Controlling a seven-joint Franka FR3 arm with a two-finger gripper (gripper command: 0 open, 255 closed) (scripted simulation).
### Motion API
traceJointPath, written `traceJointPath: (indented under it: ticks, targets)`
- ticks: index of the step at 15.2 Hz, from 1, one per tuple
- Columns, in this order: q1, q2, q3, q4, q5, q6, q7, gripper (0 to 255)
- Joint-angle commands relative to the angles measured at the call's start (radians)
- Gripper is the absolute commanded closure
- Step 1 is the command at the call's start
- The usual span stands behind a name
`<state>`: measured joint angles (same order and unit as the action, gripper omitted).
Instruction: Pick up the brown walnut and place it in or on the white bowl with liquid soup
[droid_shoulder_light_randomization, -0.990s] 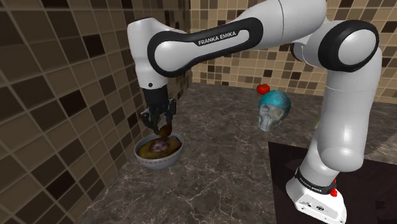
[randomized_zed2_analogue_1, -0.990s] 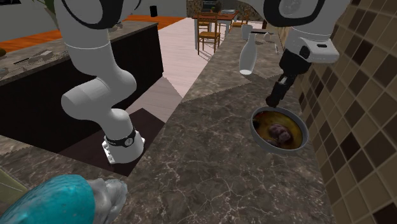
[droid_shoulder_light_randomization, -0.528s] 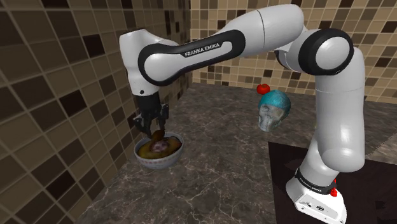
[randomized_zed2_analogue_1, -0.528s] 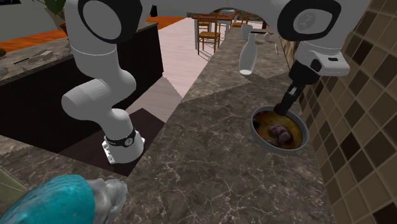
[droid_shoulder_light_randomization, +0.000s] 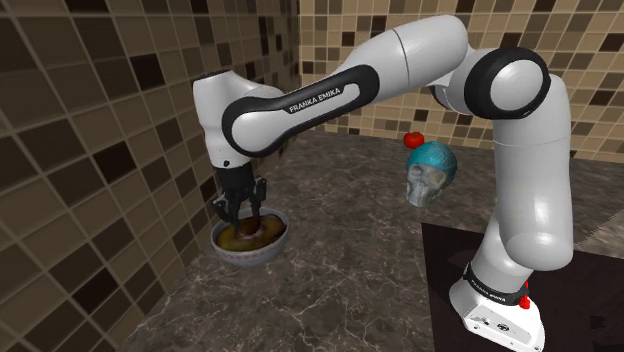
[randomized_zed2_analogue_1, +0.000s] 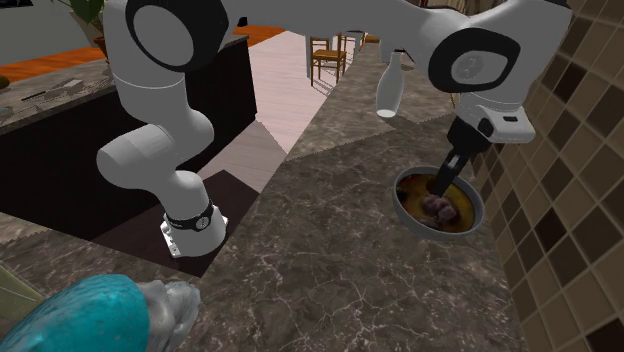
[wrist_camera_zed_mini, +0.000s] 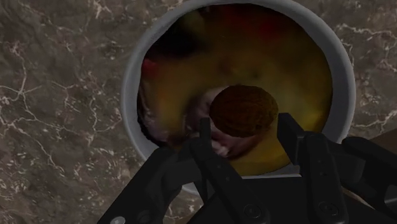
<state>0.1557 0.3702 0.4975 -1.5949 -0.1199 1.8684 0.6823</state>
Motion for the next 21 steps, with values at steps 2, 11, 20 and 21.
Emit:
traceJointPath:
  ticks: [2, 11, 20, 21]
  targets:
    - [0.001, 0.006, -0.001, -0.01, -0.003, 0.01, 0.002, 255]
    - [0.001, 0.007, -0.002, -0.009, -0.004, 0.011, 0.002, 0]
    - [0.006, -0.003, 0.003, 0.108, 0.004, -0.114, -0.004, 0]
    - [0.006, -0.003, 0.003, 0.108, 0.004, -0.114, -0.004, 0]
